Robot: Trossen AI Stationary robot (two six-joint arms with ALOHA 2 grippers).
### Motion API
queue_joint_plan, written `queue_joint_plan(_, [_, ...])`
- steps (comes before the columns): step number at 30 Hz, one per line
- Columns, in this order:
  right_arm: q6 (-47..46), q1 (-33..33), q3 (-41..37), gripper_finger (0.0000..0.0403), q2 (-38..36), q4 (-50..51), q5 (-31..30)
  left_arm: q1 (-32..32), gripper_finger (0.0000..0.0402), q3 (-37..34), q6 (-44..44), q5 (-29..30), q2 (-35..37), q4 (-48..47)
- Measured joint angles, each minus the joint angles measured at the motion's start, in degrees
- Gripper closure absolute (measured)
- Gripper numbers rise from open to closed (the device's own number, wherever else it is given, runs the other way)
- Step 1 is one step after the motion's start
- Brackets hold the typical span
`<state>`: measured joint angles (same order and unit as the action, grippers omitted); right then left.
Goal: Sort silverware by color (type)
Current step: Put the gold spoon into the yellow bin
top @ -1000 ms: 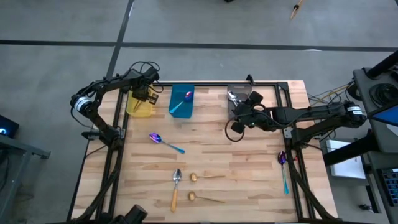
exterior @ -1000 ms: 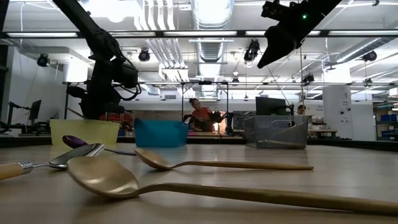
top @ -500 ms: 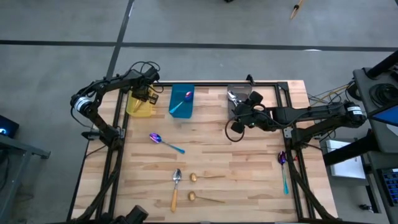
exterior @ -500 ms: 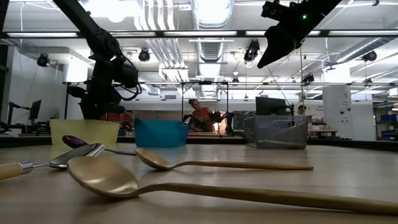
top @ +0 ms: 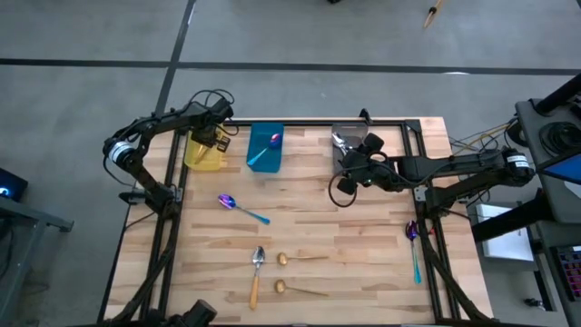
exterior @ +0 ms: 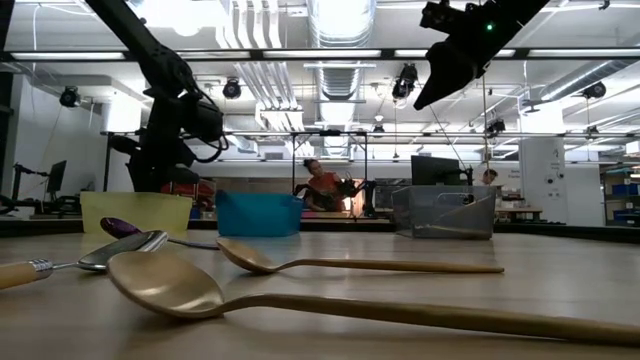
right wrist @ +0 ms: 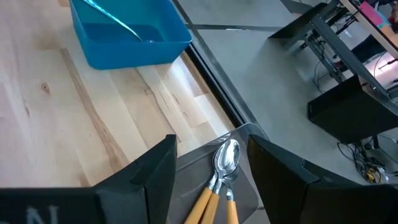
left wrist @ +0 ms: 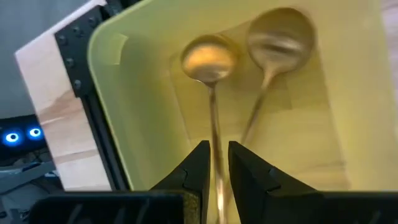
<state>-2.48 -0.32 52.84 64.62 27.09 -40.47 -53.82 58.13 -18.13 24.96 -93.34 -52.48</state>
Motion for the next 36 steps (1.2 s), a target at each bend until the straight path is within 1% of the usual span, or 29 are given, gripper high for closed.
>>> queue_joint_plan(3, [0.0, 0.0, 0.0, 0.0216, 0.0, 0.0, 0.0, 0.0, 0.0352, -0.6, 0.3, 0.1, 0.0, 1.2])
queue_joint_plan(11, [0.0, 0.0, 0.0, 0.0216, 0.0, 0.0, 0.0, 0.0, 0.0306, -1.2, 0.5, 0.2, 0.0, 2.9])
queue_joint_plan(14, [0.1, 0.0, 0.0, 0.0216, 0.0, 0.0, 0.0, 0.0, 0.0298, -1.3, -0.3, 0.2, 0.0, 3.4])
queue_joint_plan(25, [0.2, 0.0, 0.0, 0.0216, 0.0, 0.0, 0.0, 0.0, 0.0297, -1.4, -3.8, -0.8, 0.0, 2.1])
queue_joint_plan(33, [0.5, 0.0, 0.0, 0.0216, 0.0, -0.3, 0.0, 0.1, 0.0314, -2.1, -5.1, -1.5, -0.1, 2.4])
queue_joint_plan(36, [0.5, 0.0, 0.0, 0.0216, 0.0, -0.4, 0.0, 0.2, 0.0319, -2.4, -7.8, -2.2, -0.1, 2.3])
